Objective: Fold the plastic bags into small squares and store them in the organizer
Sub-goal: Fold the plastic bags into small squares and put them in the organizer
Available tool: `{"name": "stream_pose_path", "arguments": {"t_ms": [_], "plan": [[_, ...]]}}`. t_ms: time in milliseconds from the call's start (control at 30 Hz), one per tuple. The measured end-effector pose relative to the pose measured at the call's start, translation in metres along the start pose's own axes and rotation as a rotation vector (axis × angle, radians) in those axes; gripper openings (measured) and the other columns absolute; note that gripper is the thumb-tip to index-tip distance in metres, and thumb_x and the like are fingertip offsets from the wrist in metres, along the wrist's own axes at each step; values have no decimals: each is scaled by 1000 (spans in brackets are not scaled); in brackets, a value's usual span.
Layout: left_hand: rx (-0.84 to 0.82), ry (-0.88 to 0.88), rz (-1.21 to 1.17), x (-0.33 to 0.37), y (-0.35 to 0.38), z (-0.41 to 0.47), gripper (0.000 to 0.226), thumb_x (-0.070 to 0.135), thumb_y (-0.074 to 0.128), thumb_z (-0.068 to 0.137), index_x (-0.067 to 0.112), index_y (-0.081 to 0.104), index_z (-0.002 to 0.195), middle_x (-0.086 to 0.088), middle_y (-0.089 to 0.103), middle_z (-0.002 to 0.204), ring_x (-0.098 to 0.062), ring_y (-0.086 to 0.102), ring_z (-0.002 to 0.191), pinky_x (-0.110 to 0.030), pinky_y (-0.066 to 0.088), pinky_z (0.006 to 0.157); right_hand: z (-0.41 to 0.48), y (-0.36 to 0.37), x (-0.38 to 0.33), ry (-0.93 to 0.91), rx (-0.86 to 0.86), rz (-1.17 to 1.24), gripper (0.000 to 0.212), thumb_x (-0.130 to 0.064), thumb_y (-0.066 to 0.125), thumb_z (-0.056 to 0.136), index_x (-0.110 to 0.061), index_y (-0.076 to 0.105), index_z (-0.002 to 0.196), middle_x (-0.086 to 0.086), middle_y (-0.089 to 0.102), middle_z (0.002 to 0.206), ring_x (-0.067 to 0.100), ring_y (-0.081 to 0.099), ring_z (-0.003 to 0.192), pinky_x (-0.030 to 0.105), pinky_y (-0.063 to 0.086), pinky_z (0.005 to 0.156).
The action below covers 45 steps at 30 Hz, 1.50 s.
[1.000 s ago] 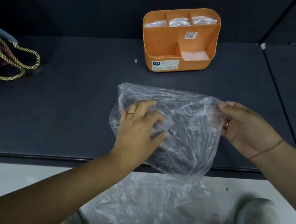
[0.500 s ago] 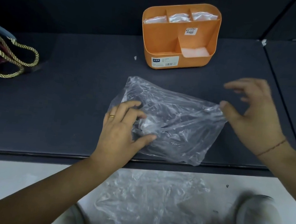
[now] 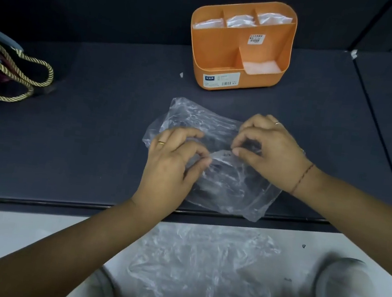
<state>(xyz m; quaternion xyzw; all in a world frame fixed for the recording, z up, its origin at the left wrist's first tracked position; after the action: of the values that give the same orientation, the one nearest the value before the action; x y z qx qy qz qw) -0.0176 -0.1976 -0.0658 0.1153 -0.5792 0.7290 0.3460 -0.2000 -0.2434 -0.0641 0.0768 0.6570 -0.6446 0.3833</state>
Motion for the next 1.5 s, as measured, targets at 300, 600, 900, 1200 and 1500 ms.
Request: {"name": "stream_pose_path", "arguments": {"t_ms": [300,600,900,1200,1500], "plan": [[45,-320,-519,25,-43,14,9,21,67,92,28,72,89,15,73,89,0,67,90,-11,46,81,-7,-30,-31,78,-115,407,54,-52,62,82,-29,50,130,-19,53,132,-5,42,129,14,29,109],[-74,-250,-580,28,-41,18,18,40,68,89,31,66,105,16,70,104,2,64,101,-10,45,87,-5,-33,-39,262,-79,815,14,-23,64,80,-10,62,77,-8,63,62,-2,53,56,10,42,59],[-180,-625,-500,-9,-23,-7,100,72,59,67,37,19,152,23,20,154,15,27,130,-5,27,96,-10,-32,-9,452,195,783,24,-19,52,98,-18,58,75,4,50,65,14,39,61,22,37,60],[-287,-842,-997,-11,-11,-8,89,56,76,69,18,45,144,1,67,126,-16,65,114,-43,49,102,-12,-43,-2,529,413,786,25,-18,48,101,-18,52,77,-16,56,60,-5,52,59,12,45,63],[-480,-695,-1013,-7,-13,-12,95,72,83,48,26,61,128,3,63,96,-5,53,77,-18,44,69,-19,-58,15,760,481,572,14,-24,43,103,-12,50,100,-9,45,72,-16,45,41,0,32,45]]}}
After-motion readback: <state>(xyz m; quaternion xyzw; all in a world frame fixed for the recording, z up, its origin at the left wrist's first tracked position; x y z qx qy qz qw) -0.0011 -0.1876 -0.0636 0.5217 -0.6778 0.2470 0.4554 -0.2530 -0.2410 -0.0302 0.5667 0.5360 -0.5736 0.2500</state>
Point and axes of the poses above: each hand's wrist, its own z-axis towards the middle knuckle, its own y-axis out of the palm, x = y × z, the point moved 5 cm from there along z, towards the middle knuckle
